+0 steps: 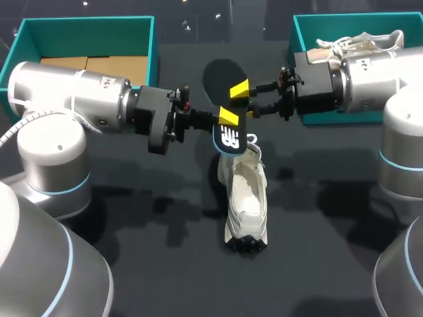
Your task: Take the shoe out of the shoebox, open the shoe tongue, remove and reinsert the insole, then place the shoe into the shoebox
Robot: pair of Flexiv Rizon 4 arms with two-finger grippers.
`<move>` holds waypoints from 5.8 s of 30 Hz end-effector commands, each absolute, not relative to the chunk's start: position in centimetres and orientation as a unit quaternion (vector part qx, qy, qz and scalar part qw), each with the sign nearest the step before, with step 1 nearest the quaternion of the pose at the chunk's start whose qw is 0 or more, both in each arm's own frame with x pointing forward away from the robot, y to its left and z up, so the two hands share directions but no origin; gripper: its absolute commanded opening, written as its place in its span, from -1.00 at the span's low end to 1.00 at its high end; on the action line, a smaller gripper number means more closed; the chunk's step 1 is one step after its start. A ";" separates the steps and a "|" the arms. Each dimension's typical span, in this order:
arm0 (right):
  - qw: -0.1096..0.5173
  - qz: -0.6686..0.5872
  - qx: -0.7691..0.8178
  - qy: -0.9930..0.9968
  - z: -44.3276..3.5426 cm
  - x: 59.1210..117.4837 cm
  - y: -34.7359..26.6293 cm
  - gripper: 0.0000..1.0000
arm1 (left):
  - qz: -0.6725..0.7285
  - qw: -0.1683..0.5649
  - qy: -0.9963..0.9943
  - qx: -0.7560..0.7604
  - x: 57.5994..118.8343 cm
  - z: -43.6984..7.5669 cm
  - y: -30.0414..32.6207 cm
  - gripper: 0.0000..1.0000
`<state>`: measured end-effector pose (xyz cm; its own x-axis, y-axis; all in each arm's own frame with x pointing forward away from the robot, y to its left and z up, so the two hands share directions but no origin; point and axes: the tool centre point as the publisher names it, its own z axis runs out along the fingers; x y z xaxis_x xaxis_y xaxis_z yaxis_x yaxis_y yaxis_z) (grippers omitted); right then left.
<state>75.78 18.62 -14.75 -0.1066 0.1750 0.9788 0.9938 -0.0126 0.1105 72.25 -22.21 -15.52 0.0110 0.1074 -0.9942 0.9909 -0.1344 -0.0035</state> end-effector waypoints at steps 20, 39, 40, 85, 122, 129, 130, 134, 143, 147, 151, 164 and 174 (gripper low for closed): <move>0.434 -0.496 -0.510 -0.553 -15.6 76.1 19.4 -0.44 | -0.485 0.457 0.495 0.557 72.9 -16.0 -23.6 -1.00; 0.437 -0.500 -0.507 -0.550 -15.8 76.1 19.2 -1.00 | -0.470 0.466 0.506 0.552 72.9 -16.4 -24.0 -1.00; 0.438 -0.500 -0.506 -0.550 -15.8 76.1 19.2 -1.00 | -0.468 0.467 0.508 0.552 72.9 -16.5 -24.0 -1.00; 0.443 -0.500 -0.511 -0.541 -17.5 74.8 19.1 -1.00 | -0.326 0.415 0.585 0.616 79.3 -12.1 -12.2 1.00; 0.443 -0.500 -0.511 -0.541 -17.5 74.8 19.1 -1.00 | -0.073 0.030 0.626 0.776 78.6 -8.3 -18.3 1.00; 0.443 -0.500 -0.511 -0.541 -17.5 74.8 19.1 -1.00 | -0.029 -0.003 0.629 0.777 77.4 -8.6 -19.3 1.00; 0.443 -0.500 -0.511 -0.541 -17.5 74.8 19.1 -1.00 | -0.024 -0.004 0.631 0.775 77.4 -8.6 -19.4 1.00; 0.443 -0.500 -0.511 -0.541 -17.5 74.8 19.1 -1.00 | -0.015 -0.009 0.639 0.769 77.0 -8.6 -19.6 1.00; 0.443 -0.500 -0.511 -0.541 -17.5 74.8 19.1 -1.00 | -0.011 -0.007 0.653 0.757 76.2 -8.4 -19.9 1.00; 0.443 -0.500 -0.511 -0.541 -17.5 74.8 19.1 -1.00 | -0.019 -0.004 0.661 0.750 76.2 -8.4 -19.9 1.00; 0.443 -0.500 -0.511 -0.541 -17.5 74.8 19.1 -1.00 | -0.021 0.003 0.670 0.742 76.2 -8.3 -20.2 1.00; 0.443 -0.500 -0.511 -0.541 -17.5 74.8 19.1 -1.00 | -0.031 0.033 0.687 0.725 77.8 -7.2 -21.8 1.00; 0.443 -0.500 -0.511 -0.541 -17.5 74.8 19.1 -1.00 | -0.097 0.132 0.716 0.679 77.8 -6.2 -18.6 1.00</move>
